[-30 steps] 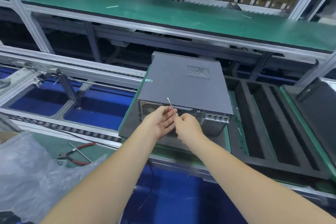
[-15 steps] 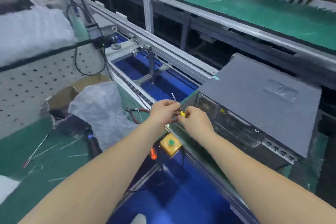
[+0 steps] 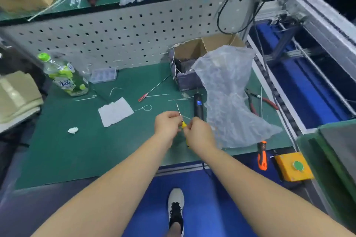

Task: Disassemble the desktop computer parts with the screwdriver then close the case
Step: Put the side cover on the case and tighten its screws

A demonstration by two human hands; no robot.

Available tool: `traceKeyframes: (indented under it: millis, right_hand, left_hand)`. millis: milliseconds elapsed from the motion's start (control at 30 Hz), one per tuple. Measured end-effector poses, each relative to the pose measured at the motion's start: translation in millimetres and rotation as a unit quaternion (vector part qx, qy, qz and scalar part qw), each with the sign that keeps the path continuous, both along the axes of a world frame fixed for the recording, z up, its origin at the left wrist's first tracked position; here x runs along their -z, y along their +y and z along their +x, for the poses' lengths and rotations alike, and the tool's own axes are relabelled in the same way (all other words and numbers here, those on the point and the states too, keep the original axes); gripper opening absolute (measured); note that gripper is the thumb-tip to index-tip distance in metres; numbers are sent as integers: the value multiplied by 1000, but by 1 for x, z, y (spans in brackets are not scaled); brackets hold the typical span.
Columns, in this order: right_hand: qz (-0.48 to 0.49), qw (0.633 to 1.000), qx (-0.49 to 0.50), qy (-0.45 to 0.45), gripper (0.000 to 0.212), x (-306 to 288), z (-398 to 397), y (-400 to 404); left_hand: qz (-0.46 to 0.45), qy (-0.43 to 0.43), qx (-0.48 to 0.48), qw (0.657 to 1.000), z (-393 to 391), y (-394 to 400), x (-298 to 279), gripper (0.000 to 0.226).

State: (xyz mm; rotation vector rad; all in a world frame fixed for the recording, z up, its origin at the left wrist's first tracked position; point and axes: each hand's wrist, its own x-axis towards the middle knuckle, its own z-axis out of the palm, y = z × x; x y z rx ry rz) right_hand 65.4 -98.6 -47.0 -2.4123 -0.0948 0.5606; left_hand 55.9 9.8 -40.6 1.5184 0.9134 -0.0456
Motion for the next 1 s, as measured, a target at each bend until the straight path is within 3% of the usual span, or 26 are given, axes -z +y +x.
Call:
traceKeyframes:
  millis: [267,333,400,533,700,767,833,933,1000]
  right_hand:
    - [-51,999,-9,1,9,54,27,55]
    - [-59,998,-22,4,9,58,31,56]
    - [-42,999,-17,7,15,55,35,50]
    - [-2,1000,29,-2,21,19,44,-1]
    - [-110,989,66,-73,28,-31,29,-123]
    - [-147,980,109,-74,27,-41,8,-180]
    - [-175,970,153,-68,26,-45,-19,-233]
    - [-211,964,158,-42,23,-42,-58,-294]
    - [-210,967,142,-13,21,-35,-73,-317]
  left_hand:
    - [3,22,35,999,21,40,57,28]
    - [55,19,61,996,22,35,62,24]
    - [133,-7,92,987,23,23,58,35]
    - [176,-104,130,970,32,-24,25,28]
    - [177,-153,281,931,32,-130,-18,20]
    - [191,-166,369,894,24,-182,-27,22]
    - [231,-177,478,829,14,-229,-26,26]
    - [360,-151,630,671,-2,-280,-14,30]
    - [453,-138,682,558,-11,-296,-3,24]
